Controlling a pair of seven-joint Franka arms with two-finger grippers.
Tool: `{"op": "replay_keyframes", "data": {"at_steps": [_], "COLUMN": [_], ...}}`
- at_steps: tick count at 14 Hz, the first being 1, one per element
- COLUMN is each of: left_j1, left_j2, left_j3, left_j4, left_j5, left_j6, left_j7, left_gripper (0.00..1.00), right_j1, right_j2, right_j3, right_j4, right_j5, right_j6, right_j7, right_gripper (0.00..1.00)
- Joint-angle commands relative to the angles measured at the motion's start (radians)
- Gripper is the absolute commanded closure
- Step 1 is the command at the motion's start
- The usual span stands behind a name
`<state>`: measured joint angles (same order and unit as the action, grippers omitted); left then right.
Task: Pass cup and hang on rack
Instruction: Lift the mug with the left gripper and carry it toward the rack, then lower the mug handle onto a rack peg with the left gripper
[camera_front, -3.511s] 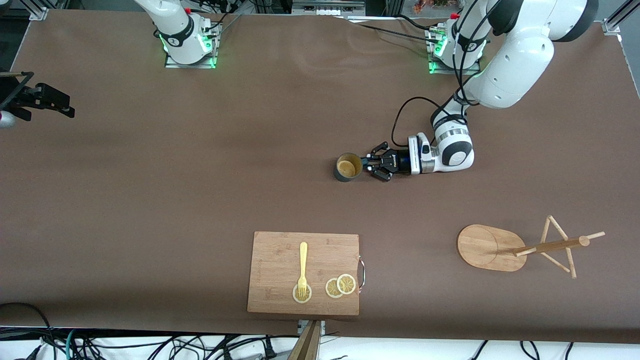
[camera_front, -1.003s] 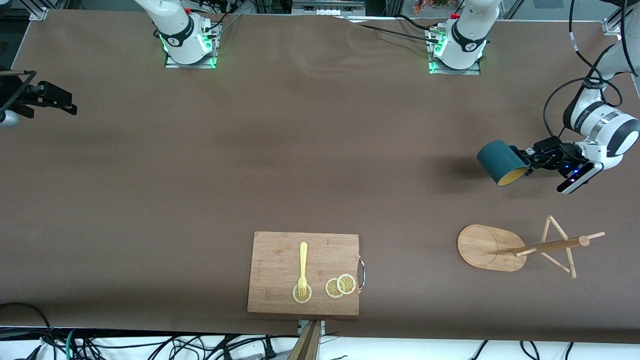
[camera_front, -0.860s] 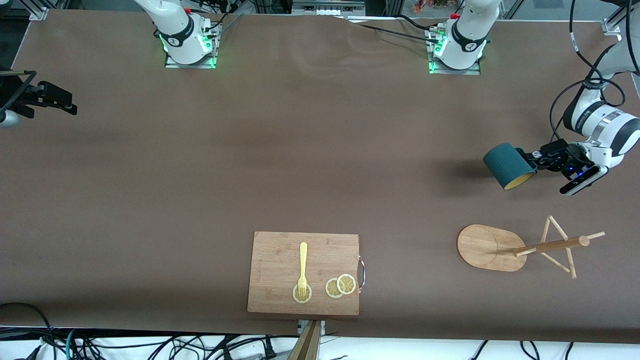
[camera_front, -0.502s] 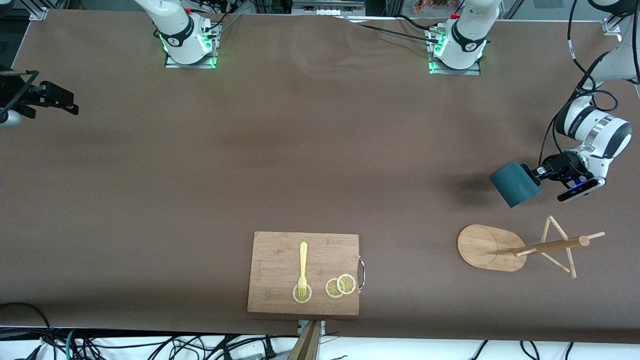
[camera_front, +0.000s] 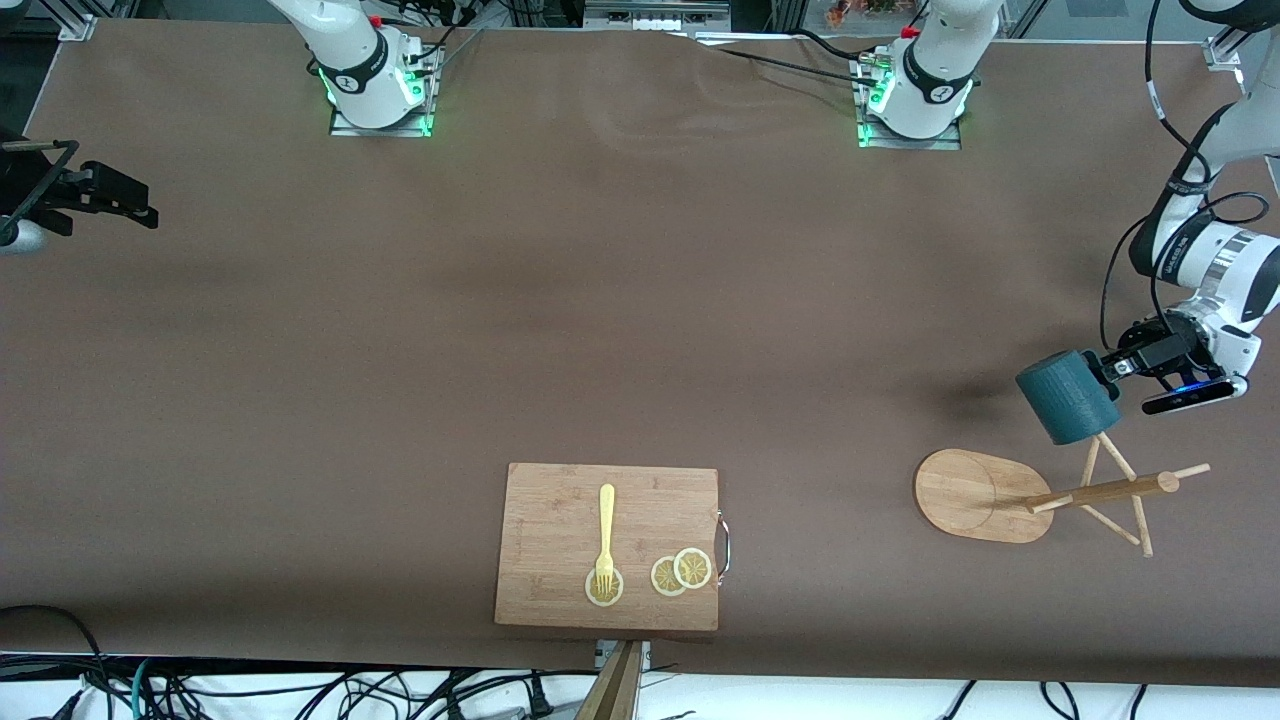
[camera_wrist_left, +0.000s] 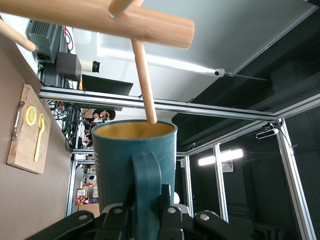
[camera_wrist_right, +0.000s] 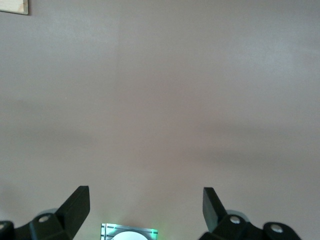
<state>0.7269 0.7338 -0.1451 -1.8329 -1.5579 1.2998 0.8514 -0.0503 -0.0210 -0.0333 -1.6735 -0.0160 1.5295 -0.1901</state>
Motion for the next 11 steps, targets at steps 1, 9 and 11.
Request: {"op": "replay_keyframes", "data": {"at_steps": [1,9,11], "left_j1": [0.005,-0.006,-0.010], "left_j2": [-0.001,0.009,0.016], "left_j3": [-0.004,0.007,0.007], "left_j4": [0.020,0.141,0.142], "left_j5": [-0.033,-0.039,-0.037], "left_j6": [0.003,0.059,0.078], "left_j7": [-0.070,-0.298,-0.296], "left_gripper": [1.00,1.00,1.00], "right_j1": [0.000,0.000,0.000], "right_j2": [-0.010,-0.008,-0.010], "right_j3": [0.003,0.006,0.007], "right_j4": [0.004,0.006,0.006], "right_j5": [0.013,0.014,0.014], "right_j6": [-0.020,-0.017,-0.020], "right_j7": [0.009,0.009,0.009], "right_gripper": [0.00,0.00,0.00]}}
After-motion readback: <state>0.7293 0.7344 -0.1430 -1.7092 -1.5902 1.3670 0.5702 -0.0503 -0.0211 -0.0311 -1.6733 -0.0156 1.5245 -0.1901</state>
